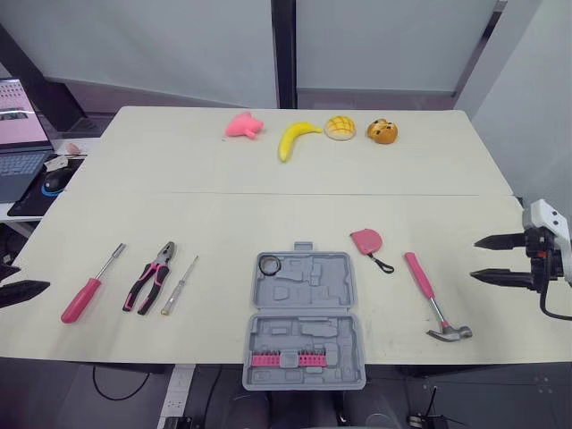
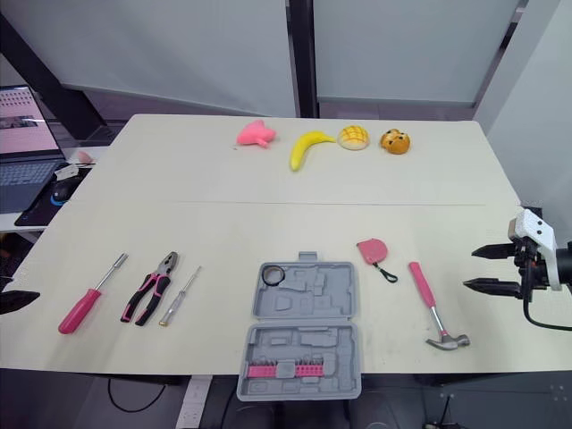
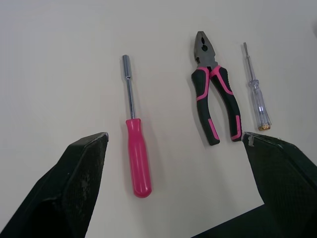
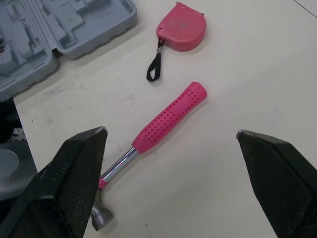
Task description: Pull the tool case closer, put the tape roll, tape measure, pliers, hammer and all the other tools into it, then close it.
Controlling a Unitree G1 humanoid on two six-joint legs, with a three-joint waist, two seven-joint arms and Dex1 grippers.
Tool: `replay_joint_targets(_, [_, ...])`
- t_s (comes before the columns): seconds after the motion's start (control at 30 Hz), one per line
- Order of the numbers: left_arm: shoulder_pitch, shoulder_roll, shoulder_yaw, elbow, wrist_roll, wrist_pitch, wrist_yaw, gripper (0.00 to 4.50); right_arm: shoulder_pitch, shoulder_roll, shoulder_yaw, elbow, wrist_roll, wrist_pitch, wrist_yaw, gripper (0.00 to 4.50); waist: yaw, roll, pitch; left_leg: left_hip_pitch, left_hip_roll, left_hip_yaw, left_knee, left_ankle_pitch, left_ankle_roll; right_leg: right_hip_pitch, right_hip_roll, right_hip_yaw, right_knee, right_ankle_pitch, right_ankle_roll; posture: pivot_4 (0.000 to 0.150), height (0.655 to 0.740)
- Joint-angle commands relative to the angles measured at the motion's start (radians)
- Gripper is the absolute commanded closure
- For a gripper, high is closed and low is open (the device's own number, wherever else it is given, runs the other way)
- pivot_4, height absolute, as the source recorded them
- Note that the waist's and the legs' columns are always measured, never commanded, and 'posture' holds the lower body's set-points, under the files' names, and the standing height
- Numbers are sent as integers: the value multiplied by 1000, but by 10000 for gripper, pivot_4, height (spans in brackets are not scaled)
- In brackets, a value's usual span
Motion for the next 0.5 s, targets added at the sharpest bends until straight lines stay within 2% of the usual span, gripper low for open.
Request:
replay_joint_targets(0.03, [-17, 29, 4, 20, 15, -27, -8, 0, -16, -16, -19, -29, 8, 12, -4, 497, -1, 0, 0, 0, 0, 0, 0, 0, 0, 0, 0, 0, 0, 0, 0, 1500, 7400])
replay_joint_targets(0.23, [-6, 2, 13, 1, 7, -66, 2, 0, -24, -2, -25, -55, 4, 4, -42, 497, -1, 0, 0, 0, 0, 0, 0, 0, 0, 0, 0, 0, 1, 0, 0, 1500, 7400])
replay_joint_targets(0.37, [31, -38, 38, -139, -47, -42, -35, 0, 7, 30, -41, -180, 39, 77, -109, 497, -1, 0, 0, 1, 0, 0, 1, 0, 0, 0, 0, 0, 5, 0, 0, 1500, 7400])
replay_joint_targets(0.5, [116, -116, 92, -483, -144, 65, 14, 0, 67, 94, -44, -307, 6, 74, -247, 497, -1, -1, -1, 0, 0, -1, 1, 0, 0, -1, 0, 0, 6, 0, 0, 1500, 7400])
